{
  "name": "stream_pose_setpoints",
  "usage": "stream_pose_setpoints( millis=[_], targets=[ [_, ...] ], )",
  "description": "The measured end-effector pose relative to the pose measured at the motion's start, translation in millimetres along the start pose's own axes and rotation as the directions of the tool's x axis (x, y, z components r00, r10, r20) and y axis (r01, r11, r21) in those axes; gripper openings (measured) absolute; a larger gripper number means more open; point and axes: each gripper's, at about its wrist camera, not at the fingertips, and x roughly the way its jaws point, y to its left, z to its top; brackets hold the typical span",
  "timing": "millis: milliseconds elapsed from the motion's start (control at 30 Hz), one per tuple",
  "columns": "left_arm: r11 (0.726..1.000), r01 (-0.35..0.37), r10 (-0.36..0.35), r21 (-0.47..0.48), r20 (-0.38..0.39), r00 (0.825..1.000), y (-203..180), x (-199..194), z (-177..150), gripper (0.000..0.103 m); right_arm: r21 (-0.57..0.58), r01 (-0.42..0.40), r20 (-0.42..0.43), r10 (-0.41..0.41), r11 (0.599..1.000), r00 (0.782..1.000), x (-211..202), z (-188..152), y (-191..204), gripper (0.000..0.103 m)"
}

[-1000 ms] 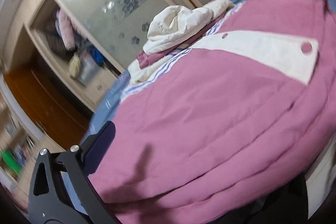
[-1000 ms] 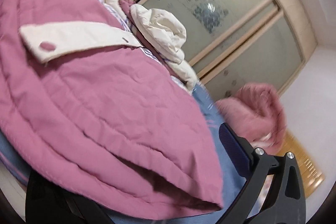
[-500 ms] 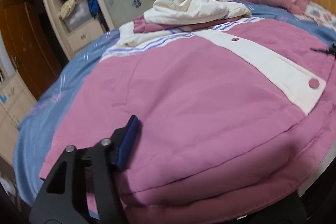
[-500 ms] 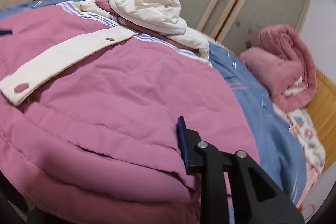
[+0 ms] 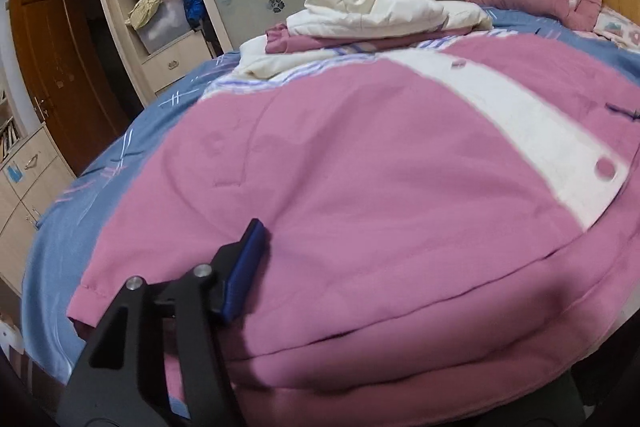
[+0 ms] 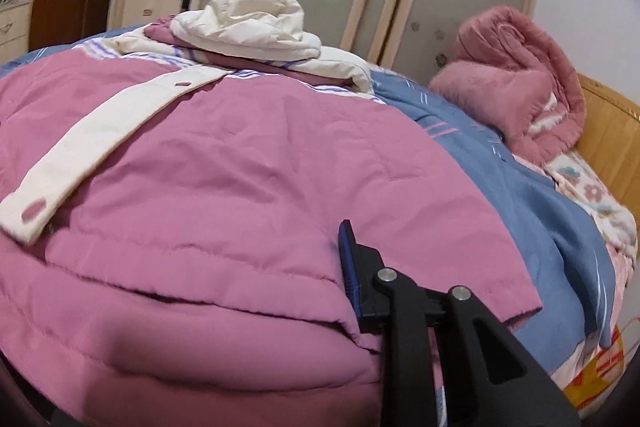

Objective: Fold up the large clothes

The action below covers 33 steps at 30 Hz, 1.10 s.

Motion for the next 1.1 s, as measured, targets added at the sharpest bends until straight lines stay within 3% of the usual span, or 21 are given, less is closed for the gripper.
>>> stream_pose_setpoints(
  millis=[100,300,400,467,667,900,1100],
  targets=[
    [0.999,0.035,-0.036,-0.033,-0.033,0.999,10,-1,-2,0.06,0.103,-0.073,-0.016,0.075,0.992,0.997,0,6,-14,0.024],
    [0.994,0.061,-0.064,-0.09,-0.037,0.997,21,-2,0,0.051,0.152,-0.137,0.025,0.135,0.979,0.99,-14,13,-21,0.017],
    [0.99,0.067,-0.071,-0.125,-0.025,0.997,25,0,5,0.039,0.169,-0.167,0.061,0.159,0.971,0.985,-23,18,-24,0.015],
    [0.989,0.079,-0.081,-0.125,-0.011,0.997,24,2,11,0.025,0.176,-0.183,0.082,0.171,0.967,0.982,-25,22,-25,0.014],
    [0.965,0.167,-0.161,-0.204,0.044,0.986,36,-2,27,0.01,0.239,-0.251,0.136,0.223,0.938,0.965,-31,38,-31,0.012],
    [0.969,0.166,-0.133,-0.185,0.177,0.975,42,-24,54,0.006,0.289,-0.311,0.249,0.243,0.905,0.938,-38,63,-37,0.008],
    [0.988,0.107,-0.073,-0.115,0.263,0.962,51,-26,98,0.006,0.202,-0.315,0.351,0.232,0.927,0.907,-41,118,-37,0.007]
  ],
)
